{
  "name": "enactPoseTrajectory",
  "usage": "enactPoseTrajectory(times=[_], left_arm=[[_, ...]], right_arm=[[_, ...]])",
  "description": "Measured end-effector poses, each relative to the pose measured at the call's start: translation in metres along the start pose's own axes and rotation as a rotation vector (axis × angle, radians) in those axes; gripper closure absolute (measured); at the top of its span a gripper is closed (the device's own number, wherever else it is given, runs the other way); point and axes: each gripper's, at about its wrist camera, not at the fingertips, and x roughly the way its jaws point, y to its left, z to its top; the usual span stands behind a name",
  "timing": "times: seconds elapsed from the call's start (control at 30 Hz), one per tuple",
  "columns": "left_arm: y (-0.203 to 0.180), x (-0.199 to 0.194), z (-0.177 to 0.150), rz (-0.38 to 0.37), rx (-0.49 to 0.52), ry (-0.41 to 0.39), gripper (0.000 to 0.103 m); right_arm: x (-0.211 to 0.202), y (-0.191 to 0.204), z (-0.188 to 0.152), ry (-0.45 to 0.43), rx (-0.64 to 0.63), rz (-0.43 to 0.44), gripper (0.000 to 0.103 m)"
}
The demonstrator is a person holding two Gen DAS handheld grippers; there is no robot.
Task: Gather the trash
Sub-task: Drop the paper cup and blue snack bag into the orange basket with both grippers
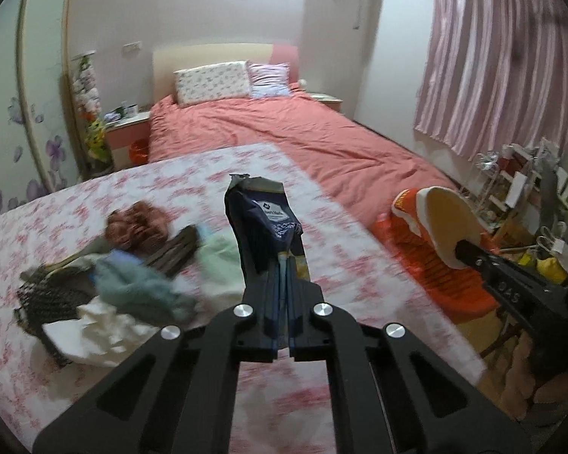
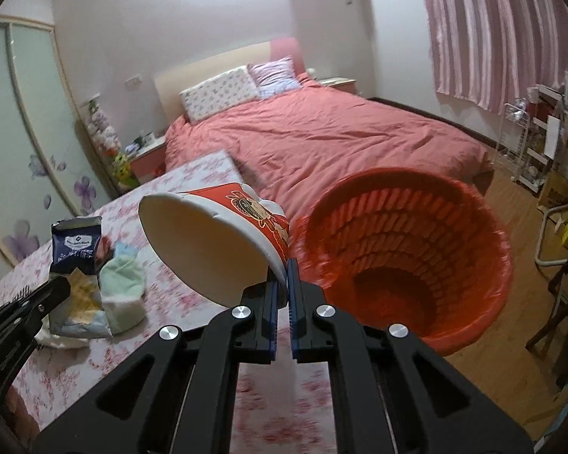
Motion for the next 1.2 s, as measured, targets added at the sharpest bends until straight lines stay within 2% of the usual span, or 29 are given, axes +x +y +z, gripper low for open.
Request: enactPoseTrajectory(times=[0.33, 0.6, 0.73, 0.77, 0.83, 0.87, 0.9, 0.93, 1.07, 1.2], left_arm=[[-0.084, 0.020, 0.026, -0.175, 0.063, -0.026, 0.099], [-0.143, 0.061, 0.030, -0.264, 0.125, 0.012, 0.099], [-0.161, 0.089, 0.031, -0.282, 0.131, 0.063, 0.097], [-0.163, 0.095, 0.031, -0.279, 0.129, 0.073, 0.095], [-0.165, 0.104, 0.029, -0.272, 0.130, 0.086, 0.078], [-0.165, 0.106, 0.028, -0.263, 0.130, 0.087, 0.074], [-0.164, 0.108, 0.027, -0.254, 0.130, 0.087, 0.069], [-0.162, 0.110, 0.026, -0.241, 0.130, 0.089, 0.068], [-0.144, 0.109, 0.022, -0.196, 0.115, 0.097, 0.061], [-0.120, 0.093, 0.015, -0.124, 0.106, 0.082, 0.050]], right_arm=[[0.004, -0.067, 0.015, -0.057, 0.083, -0.119, 0.098], [0.021, -0.104, 0.020, -0.052, 0.150, -0.173, 0.098], [0.026, -0.118, 0.022, -0.033, 0.181, -0.163, 0.096], [0.027, -0.121, 0.022, -0.028, 0.188, -0.160, 0.095], [0.030, -0.125, 0.021, -0.014, 0.195, -0.150, 0.084], [0.032, -0.127, 0.020, -0.008, 0.199, -0.148, 0.080], [0.030, -0.126, 0.019, -0.006, 0.201, -0.147, 0.068], [0.028, -0.125, 0.017, -0.007, 0.203, -0.150, 0.059], [0.019, -0.117, 0.013, -0.014, 0.184, -0.171, 0.057], [0.013, -0.109, 0.017, -0.019, 0.145, -0.182, 0.054]])
